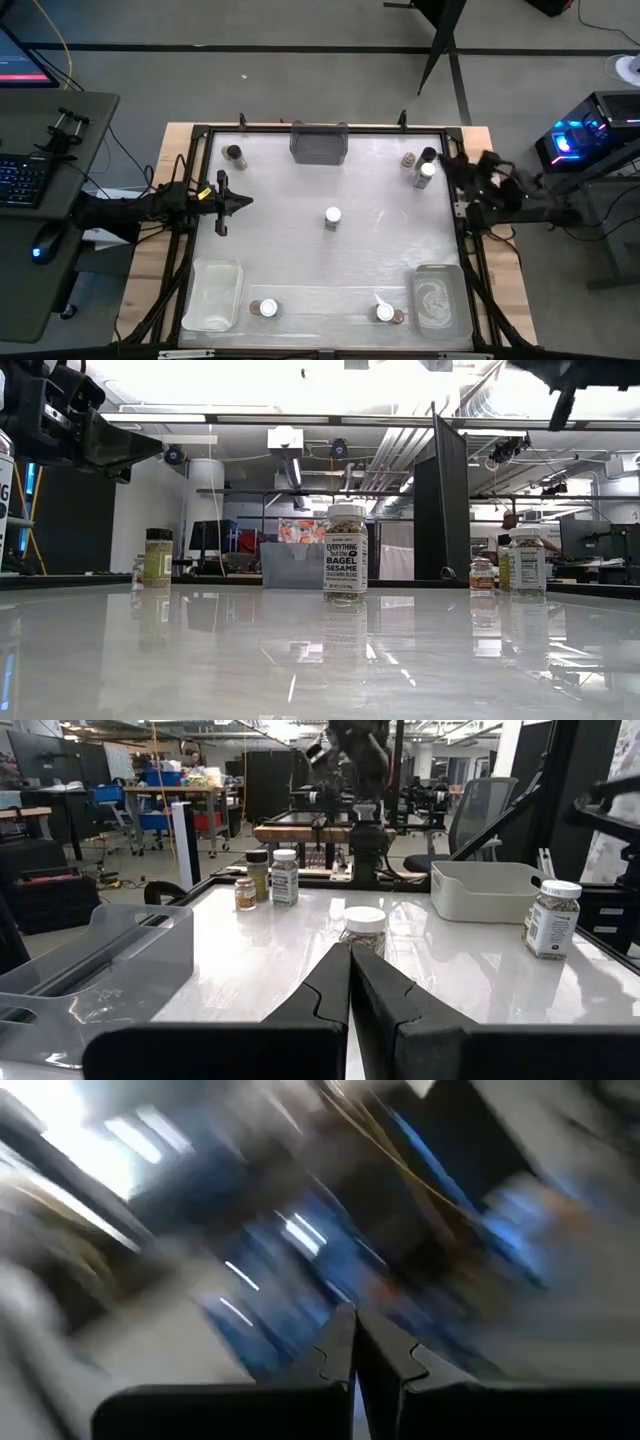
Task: Sort spices by type
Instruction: Put the top right white seasoning bottle into the gray bin
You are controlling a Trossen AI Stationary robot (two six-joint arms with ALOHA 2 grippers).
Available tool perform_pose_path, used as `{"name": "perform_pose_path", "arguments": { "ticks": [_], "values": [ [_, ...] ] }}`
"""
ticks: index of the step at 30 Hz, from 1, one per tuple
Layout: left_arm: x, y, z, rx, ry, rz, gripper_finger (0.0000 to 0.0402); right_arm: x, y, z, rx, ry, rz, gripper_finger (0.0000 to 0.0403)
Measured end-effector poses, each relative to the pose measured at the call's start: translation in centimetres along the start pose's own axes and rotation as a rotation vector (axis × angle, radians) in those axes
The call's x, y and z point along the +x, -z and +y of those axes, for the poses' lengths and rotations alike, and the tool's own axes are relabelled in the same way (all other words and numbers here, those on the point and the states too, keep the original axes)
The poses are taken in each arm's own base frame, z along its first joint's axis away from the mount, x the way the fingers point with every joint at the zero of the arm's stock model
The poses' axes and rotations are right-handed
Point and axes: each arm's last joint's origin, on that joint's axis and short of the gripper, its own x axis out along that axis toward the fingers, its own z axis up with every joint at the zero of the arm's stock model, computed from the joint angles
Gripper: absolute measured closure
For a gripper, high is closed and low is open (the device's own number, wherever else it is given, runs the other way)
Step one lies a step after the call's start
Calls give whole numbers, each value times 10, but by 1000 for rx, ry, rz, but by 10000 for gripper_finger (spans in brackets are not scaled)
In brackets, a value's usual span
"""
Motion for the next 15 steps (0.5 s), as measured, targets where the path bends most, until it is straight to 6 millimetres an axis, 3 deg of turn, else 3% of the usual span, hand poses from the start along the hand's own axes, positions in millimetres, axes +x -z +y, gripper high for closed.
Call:
{"name": "perform_pose_path", "arguments": {
  "ticks": [6,10,15],
  "values": [
    [0,0,0,0,0,0,401,19,-36,14,-158,487,349,402],
    [0,0,0,0,0,0,401,35,-46,18,-189,671,534,402],
    [0,0,0,0,-1,0,402,64,-42,14,-183,853,651,402]
  ]
}}
